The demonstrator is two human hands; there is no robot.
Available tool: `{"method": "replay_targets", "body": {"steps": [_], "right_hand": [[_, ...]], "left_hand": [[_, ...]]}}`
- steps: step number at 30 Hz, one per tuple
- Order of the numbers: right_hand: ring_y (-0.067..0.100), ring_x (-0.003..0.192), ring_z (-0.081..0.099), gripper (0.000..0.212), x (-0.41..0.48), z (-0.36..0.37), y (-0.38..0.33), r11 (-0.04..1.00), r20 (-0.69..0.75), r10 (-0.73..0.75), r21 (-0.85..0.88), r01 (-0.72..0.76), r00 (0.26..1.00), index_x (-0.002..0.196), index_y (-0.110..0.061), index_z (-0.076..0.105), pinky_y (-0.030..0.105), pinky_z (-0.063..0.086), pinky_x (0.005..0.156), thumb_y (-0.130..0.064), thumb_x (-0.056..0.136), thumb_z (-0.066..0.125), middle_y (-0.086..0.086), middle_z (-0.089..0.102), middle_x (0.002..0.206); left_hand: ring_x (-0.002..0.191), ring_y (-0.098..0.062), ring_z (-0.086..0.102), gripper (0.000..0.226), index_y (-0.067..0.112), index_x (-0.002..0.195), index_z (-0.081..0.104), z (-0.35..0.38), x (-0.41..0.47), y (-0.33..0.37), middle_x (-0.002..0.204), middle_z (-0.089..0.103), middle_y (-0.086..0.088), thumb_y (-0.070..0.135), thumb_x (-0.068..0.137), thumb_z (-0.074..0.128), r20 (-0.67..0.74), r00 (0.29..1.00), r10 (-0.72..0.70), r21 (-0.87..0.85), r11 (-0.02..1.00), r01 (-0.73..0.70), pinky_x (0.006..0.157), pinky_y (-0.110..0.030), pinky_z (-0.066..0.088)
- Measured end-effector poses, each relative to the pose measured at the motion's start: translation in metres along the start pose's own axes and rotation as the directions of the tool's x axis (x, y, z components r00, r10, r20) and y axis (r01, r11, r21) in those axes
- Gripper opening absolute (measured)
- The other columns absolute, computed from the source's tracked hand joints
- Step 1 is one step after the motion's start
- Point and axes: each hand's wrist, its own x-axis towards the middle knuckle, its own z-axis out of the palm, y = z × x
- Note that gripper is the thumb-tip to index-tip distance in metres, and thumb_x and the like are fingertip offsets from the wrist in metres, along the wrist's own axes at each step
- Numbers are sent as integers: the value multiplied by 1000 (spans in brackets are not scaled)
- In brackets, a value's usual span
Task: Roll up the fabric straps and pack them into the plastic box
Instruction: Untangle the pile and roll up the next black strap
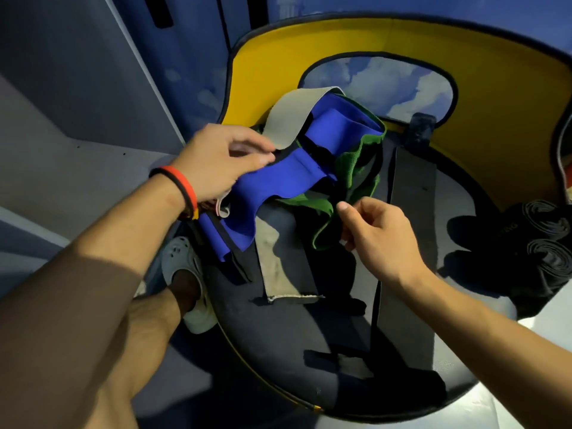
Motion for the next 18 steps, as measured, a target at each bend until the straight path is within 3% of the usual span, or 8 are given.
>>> {"method": "replay_targets", "body": {"steps": [4, 7, 9, 11, 15, 18], "right_hand": [[19, 61, 66, 40, -3, 8, -7, 991, 34, -106, -76, 108, 994, 70, -14, 63, 42, 57, 64, -44, 97, 62, 3, 68, 64], [12, 59, 61, 37, -5, 19, -13, 972, 49, -173, -151, 178, 984, 68, -18, 62, 34, 50, 57, -44, 96, 64, -2, 64, 60], [10, 60, 60, 35, -4, 27, -19, 964, 53, -205, -163, 211, 977, 67, -20, 63, 27, 45, 55, -42, 95, 66, -5, 63, 58], [11, 61, 61, 34, -3, 34, -23, 960, 55, -229, -154, 235, 972, 67, -19, 64, 29, 47, 57, -40, 94, 68, -5, 64, 60], [12, 61, 59, 33, -1, 46, -28, 943, 36, -298, -147, 300, 954, 67, -18, 62, 29, 46, 56, -39, 93, 69, -6, 61, 59], [14, 59, 55, 35, 0, 51, -31, 918, 17, -362, -168, 359, 932, 65, -19, 57, 32, 44, 54, -38, 91, 72, -7, 56, 58]], "left_hand": [[96, -9, 70, 18, 24, 98, 75, -23, -10, -17, 95, 75, 6, 8, 89, 74, -38, 996, -84, 180, 980, 89, 96, -29, 54], [89, -13, 69, 15, 35, 86, 73, -31, -15, -41, 86, 72, 10, 21, 86, 78, -47, 980, -195, 410, 890, 197, 91, -37, 55], [82, -15, 68, 16, 37, 77, 70, -34, -17, -50, 78, 70, 11, 27, 84, 79, -70, 969, -239, 467, 850, 243, 87, -40, 57], [78, -15, 67, 13, 33, 76, 68, -35, -18, -52, 74, 67, 13, 30, 84, 79, -82, 968, -239, 470, 847, 249, 83, -39, 57], [85, -13, 67, 21, 31, 98, 67, -31, -20, -52, 94, 69, 14, 44, 83, 76, -53, 973, -224, 496, 840, 220, 76, -31, 51], [108, -18, 65, 54, 33, 134, 54, -20, -17, -53, 132, 59, 6, 54, 86, 69, -83, 978, -191, 549, 810, 205, 92, -41, 53]]}}
